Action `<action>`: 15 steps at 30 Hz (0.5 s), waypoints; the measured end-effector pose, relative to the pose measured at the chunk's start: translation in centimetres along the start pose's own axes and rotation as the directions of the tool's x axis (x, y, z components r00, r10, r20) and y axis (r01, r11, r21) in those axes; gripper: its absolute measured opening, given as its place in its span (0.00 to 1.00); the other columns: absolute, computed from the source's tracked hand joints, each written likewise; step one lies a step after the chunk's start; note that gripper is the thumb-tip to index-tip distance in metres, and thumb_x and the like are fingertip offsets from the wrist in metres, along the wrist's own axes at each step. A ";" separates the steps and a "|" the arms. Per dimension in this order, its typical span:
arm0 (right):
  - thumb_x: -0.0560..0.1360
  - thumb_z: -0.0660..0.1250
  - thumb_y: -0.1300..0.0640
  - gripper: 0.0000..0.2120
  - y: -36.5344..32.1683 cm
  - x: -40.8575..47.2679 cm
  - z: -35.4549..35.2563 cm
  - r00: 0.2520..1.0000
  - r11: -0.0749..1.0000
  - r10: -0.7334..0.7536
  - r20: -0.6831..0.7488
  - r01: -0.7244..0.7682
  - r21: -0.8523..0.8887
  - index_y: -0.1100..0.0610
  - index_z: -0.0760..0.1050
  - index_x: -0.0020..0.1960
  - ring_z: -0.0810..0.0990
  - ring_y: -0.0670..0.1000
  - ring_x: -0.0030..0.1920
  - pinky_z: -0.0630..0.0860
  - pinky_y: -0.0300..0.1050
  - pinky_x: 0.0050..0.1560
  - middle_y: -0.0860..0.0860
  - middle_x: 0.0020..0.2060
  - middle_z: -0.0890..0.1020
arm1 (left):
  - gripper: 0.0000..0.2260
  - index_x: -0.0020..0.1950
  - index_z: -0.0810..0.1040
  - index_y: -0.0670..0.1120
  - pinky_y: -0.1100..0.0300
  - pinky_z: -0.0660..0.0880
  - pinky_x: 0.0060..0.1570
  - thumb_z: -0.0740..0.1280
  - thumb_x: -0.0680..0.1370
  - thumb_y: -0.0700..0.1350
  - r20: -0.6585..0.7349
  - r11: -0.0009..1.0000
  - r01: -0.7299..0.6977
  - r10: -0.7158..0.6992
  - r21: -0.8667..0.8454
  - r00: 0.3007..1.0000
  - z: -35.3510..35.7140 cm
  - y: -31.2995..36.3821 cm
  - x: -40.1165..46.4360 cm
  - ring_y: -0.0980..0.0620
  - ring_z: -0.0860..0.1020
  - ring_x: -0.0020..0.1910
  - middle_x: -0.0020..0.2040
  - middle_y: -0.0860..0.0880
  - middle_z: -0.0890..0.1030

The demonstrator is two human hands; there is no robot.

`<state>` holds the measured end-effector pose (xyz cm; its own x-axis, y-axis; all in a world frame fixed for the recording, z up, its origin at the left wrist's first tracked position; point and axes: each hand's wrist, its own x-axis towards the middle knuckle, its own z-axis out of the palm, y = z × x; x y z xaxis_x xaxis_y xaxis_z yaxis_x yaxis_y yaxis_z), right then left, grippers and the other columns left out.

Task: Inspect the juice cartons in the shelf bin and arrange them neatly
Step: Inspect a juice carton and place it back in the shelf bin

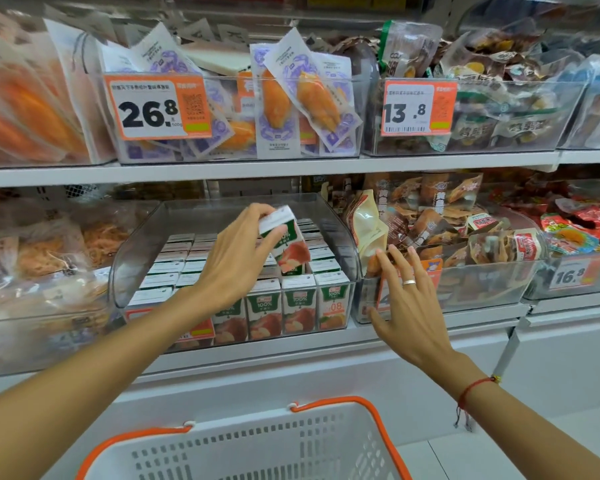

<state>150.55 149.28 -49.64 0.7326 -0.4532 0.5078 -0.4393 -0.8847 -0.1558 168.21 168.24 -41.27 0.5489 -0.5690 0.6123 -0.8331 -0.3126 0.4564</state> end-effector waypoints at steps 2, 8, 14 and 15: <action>0.75 0.69 0.48 0.41 -0.5 -0.1 -0.6 1.000 0.999 0.015 0.001 -0.015 0.035 0.55 0.50 0.79 0.43 0.57 0.79 0.52 0.61 0.76 0.53 0.79 0.50 | 0.12 0.63 0.71 0.50 0.51 0.78 0.47 0.61 0.82 0.52 -0.080 0.987 0.054 -0.067 -0.154 0.994 -1.5 0.6 -0.8 0.52 0.79 0.49 0.56 0.51 0.79; 0.79 0.65 0.52 0.21 -6.1 -0.9 -3.0 0.998 0.926 -0.016 -0.055 0.035 0.375 0.54 0.70 0.71 0.65 0.52 0.72 0.65 0.49 0.71 0.53 0.71 0.71 | 0.13 0.62 0.76 0.46 0.60 0.77 0.51 0.64 0.80 0.50 0.078 0.710 0.431 -0.472 -0.557 0.878 -4.6 0.4 -5.7 0.55 0.78 0.55 0.59 0.48 0.80; 0.74 0.56 0.35 0.24 -13.7 -3.8 -4.0 0.845 0.463 -0.200 0.497 -0.365 0.808 0.48 0.79 0.58 0.80 0.38 0.54 0.75 0.34 0.56 0.41 0.51 0.84 | 0.07 0.51 0.81 0.48 0.68 0.78 0.33 0.67 0.78 0.48 0.292 0.457 0.621 -0.603 -0.637 0.743 -5.8 -0.8 -13.4 0.59 0.84 0.41 0.38 0.54 0.86; 0.75 0.56 0.36 0.23 -14.4 -4.3 -3.8 0.809 0.451 -0.240 0.537 -0.397 0.799 0.49 0.79 0.58 0.80 0.38 0.53 0.76 0.32 0.54 0.42 0.51 0.84 | 0.06 0.50 0.81 0.49 0.68 0.79 0.35 0.67 0.78 0.49 0.314 0.459 0.631 -0.591 -0.626 0.743 -5.9 -1.1 -14.3 0.60 0.84 0.42 0.38 0.55 0.86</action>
<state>151.72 164.44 -46.34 0.9770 -0.2133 -0.0066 -0.0733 -0.3064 -0.9491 161.68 181.19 -46.72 0.8788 -0.4768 -0.0182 0.0065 -0.0262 0.9996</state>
